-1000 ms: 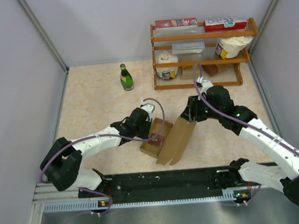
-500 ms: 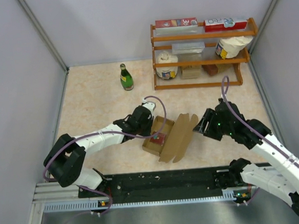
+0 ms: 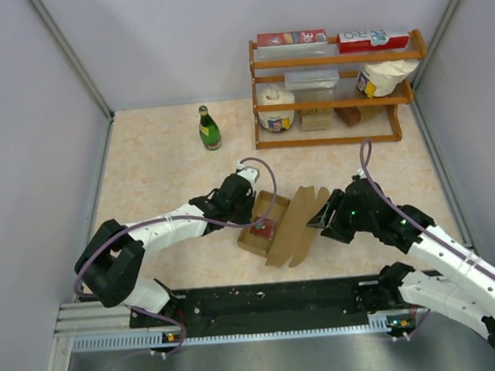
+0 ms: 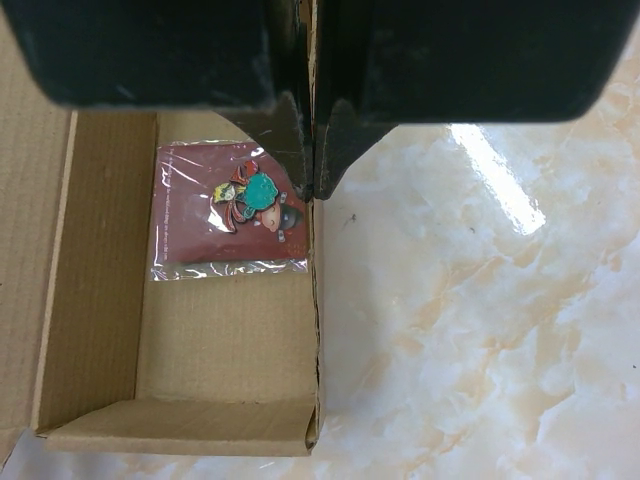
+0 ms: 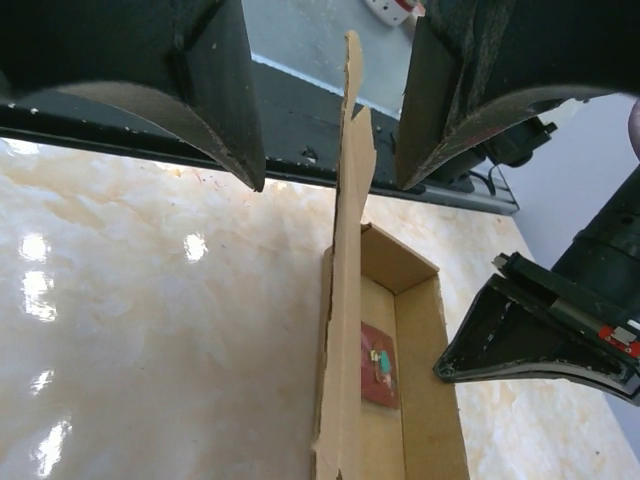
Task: Fold the paper box
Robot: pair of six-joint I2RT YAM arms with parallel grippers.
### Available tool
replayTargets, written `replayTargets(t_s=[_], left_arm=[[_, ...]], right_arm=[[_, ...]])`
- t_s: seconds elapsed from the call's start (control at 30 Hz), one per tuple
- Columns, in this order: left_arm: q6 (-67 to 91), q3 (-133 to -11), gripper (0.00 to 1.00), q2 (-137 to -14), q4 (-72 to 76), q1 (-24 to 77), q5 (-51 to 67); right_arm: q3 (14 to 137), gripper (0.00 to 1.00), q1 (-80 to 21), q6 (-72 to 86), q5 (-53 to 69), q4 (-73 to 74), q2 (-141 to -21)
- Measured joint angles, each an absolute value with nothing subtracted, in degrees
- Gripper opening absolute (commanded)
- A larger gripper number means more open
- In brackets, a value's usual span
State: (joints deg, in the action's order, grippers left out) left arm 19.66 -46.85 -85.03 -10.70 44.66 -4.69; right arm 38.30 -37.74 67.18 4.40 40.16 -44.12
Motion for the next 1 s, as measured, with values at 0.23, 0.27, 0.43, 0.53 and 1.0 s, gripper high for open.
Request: replayTargets(t_s=[0.23,0.27,0.43,0.53,1.0], left_arm=[[19.8,-47.4,0.0,-85.5,-10.7,44.6,-4.1],[19.8,-47.4,0.0,-85.6,-10.7,44.6,-4.0],[19.8,-47.7,0.0,-85.8,-10.9,44.6,-3.7],[19.8,-47.8,0.0,-85.8,-11.1,44.6,-3.6],[19.8,-47.9,0.0,-85.8,-11.2,44.5,-0.8]], right_arm=[[38.0,0.39,-38.6,68.6,4.2,36.5,-46.1],[37.9,0.38,-38.6,68.6,4.2,36.0,-46.3],[37.9,0.28,-38.6,68.0,4.1,34.8,-48.9],[37.9,0.19,-38.6,67.1,4.1,34.6,-50.6],[37.9,0.0,-38.6,64.3,3.9,33.3,-51.2]])
